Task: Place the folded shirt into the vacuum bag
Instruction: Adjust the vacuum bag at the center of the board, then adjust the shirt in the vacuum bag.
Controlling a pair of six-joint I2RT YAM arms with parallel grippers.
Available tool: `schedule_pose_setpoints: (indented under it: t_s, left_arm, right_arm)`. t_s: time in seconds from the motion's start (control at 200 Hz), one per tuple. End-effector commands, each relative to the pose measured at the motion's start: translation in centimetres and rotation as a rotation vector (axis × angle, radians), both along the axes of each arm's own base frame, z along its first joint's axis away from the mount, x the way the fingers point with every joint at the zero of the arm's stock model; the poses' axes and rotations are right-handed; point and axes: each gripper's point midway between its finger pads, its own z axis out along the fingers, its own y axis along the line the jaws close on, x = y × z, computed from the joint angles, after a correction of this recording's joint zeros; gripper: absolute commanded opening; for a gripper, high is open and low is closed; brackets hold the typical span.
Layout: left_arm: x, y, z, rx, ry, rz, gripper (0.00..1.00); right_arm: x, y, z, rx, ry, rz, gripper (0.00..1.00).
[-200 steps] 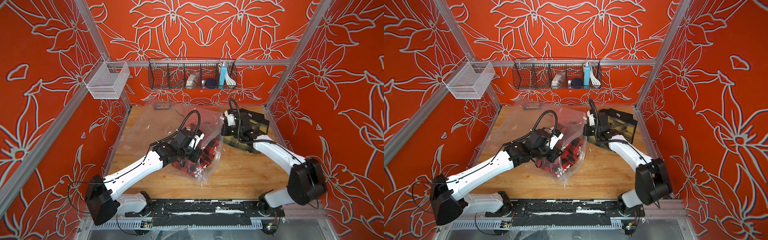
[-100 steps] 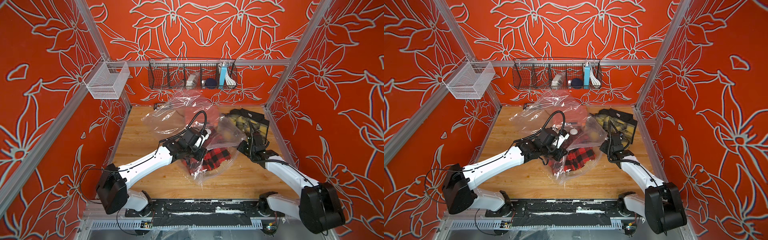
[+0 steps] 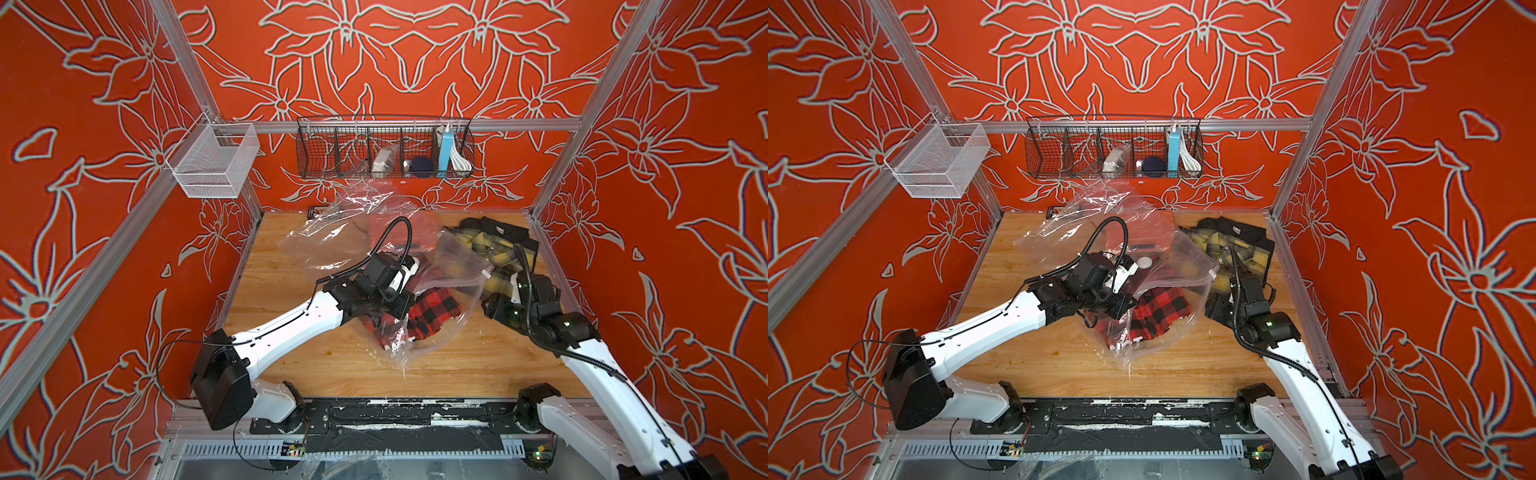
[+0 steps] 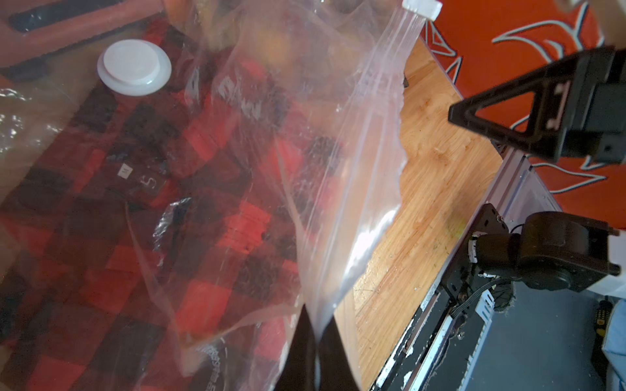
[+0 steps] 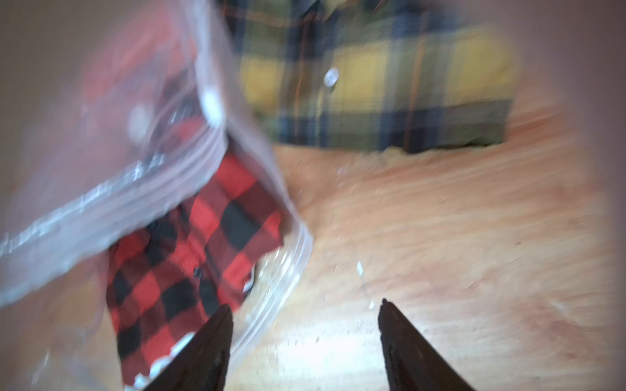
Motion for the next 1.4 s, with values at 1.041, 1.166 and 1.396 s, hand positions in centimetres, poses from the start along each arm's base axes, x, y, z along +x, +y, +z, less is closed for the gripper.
schedule_pose_setpoints:
  t_s: [1.041,1.166,1.396]
  left_arm:
    - [-4.0,-4.5,2.4,-0.046,0.036,-0.204,0.03]
    - [-4.1,-4.2,2.1,-0.026,0.032,-0.205,0.03]
    - [-3.2,-2.6,0.6,0.011,0.02,-0.162,0.03]
  right_arm:
    - [12.3,21.2,-6.6,0.477,-0.154,0.096,0.12]
    - [12.9,25.3,-5.6,0.542,-0.134,0.27,0.07]
    - [10.7,25.8,-6.3,0.561,-0.054,0.386,0.17]
